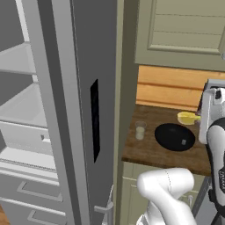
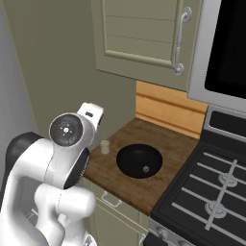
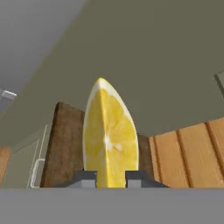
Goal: Grab a lemon wedge from the fridge and one ice cube from the ice bowl, and put them in the glass of lemonade.
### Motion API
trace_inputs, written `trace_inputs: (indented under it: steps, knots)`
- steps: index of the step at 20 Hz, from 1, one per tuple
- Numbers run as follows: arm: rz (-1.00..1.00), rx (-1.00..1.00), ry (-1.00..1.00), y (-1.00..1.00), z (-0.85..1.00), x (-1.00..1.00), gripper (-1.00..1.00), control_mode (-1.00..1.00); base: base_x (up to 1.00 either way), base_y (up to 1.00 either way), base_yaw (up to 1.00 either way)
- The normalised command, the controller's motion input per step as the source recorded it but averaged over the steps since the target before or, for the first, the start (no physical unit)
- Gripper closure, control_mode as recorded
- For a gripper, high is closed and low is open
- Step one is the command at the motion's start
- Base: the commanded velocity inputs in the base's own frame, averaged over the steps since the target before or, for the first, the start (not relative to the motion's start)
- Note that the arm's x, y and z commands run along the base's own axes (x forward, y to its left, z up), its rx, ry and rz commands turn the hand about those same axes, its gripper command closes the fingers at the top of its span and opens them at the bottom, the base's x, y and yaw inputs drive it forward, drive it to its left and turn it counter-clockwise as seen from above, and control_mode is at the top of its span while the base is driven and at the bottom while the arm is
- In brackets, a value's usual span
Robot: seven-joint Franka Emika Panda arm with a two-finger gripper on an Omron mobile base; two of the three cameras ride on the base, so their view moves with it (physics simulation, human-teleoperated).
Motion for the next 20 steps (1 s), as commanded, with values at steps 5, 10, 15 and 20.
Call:
trace_inputs:
  steps: [5, 10, 15, 20]
  knots:
    - [0.31, -0.41, -0.16, -0.1, -0.22, 0.0, 1.0, -1.0, 0.0, 0.0, 0.0]
    - [0.45, -0.29, -0.28, -0.12, -0.19, 0.03, 1.0, -1.0, 0.0, 0.0, 0.0]
    - [0.46, -0.36, -0.17, 0.0, -0.36, 0.17, 1.0, -1.0, 0.0, 0.0, 0.0]
    - [0.42, -0.41, -0.15, 0.0, -0.52, 0.23, 1.0, -1.0, 0.0, 0.0, 0.0]
